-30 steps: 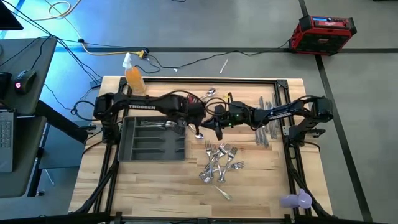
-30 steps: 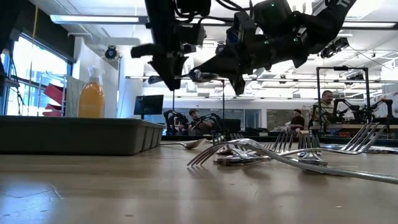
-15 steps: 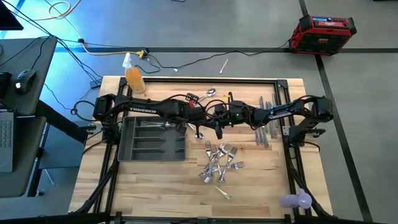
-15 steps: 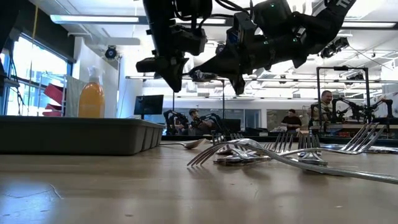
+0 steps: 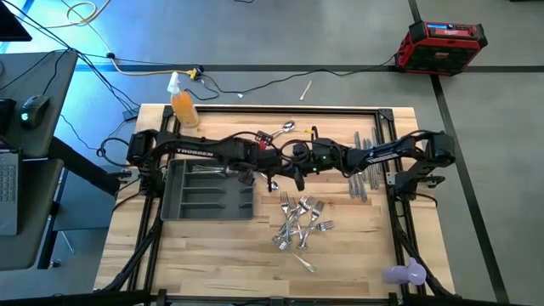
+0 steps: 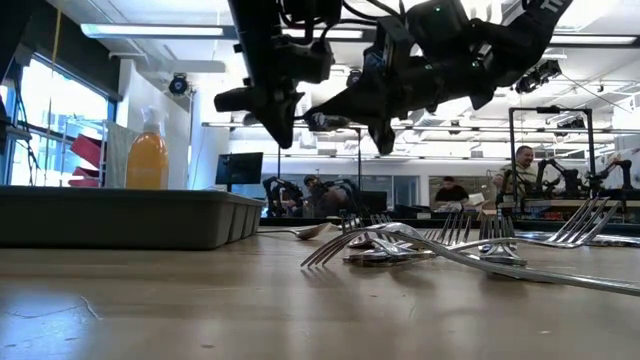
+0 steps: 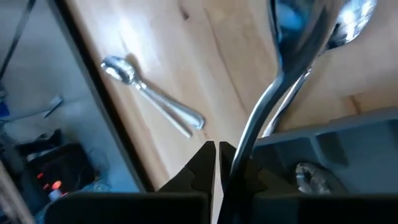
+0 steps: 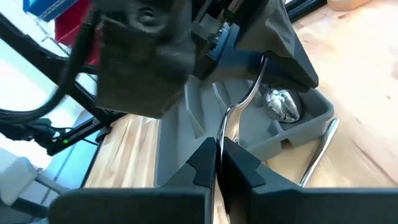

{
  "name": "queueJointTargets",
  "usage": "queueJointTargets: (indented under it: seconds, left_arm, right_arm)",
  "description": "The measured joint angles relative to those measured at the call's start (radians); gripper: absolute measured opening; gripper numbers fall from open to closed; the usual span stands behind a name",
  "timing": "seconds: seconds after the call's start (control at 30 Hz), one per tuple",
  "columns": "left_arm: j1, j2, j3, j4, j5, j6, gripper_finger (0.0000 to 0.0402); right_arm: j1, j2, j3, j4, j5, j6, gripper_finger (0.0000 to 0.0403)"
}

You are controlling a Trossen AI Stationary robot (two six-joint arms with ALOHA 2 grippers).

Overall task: Sort silverware
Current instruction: Put the silver spoon into the black silverware tray

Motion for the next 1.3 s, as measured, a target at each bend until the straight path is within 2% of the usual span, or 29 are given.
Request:
queueJointTargets:
  seconds: [0.17,0.33,0.5,0.6,0.73,0.9,1.03,1.1,1.3]
  left_arm:
    - [0.011,-0.001,0.007,0.029,0.07,0.027,0.0054]
    - [0.028,-0.001,0.009,0.075,0.018,0.012,0.0113]
    - [0.042,0.015,0.009,0.143,-0.016,0.076,0.0122]
    - [0.034,0.013,0.009,0.124,-0.035,0.105,0.0124]
    - [-0.003,0.011,0.009,0.062,-0.115,0.113,0.0127]
    - [-0.038,0.011,-0.017,0.079,-0.125,0.105,0.0116]
    - [-0.048,0.011,-0.071,0.178,-0.202,0.121,0.0097]
    - [-0.048,0.011,-0.088,0.209,-0.203,0.121,0.0084]
    - [-0.05,0.011,-0.126,0.258,-0.229,0.139,0.0013]
  right_arm:
    - [-0.012,0.009,0.0,-0.003,0.007,0.016,0.0]
    - [-0.037,0.009,0.0,0.002,0.003,0.026,0.0]
    - [-0.063,0.009,0.0,0.0,-0.018,0.032,0.0]
    - [-0.073,0.009,0.0,-0.007,-0.037,0.031,0.0]
    - [-0.093,0.009,0.0,-0.031,-0.084,0.031,0.0]
    - [-0.098,0.009,0.0,-0.043,-0.083,0.026,0.0]
    - [-0.098,0.009,0.0,-0.043,-0.084,0.025,0.0]
    - [-0.097,0.009,0.0,-0.044,-0.083,0.025,0.0]
    - [-0.096,0.009,0.0,-0.043,-0.083,0.023,0.0]
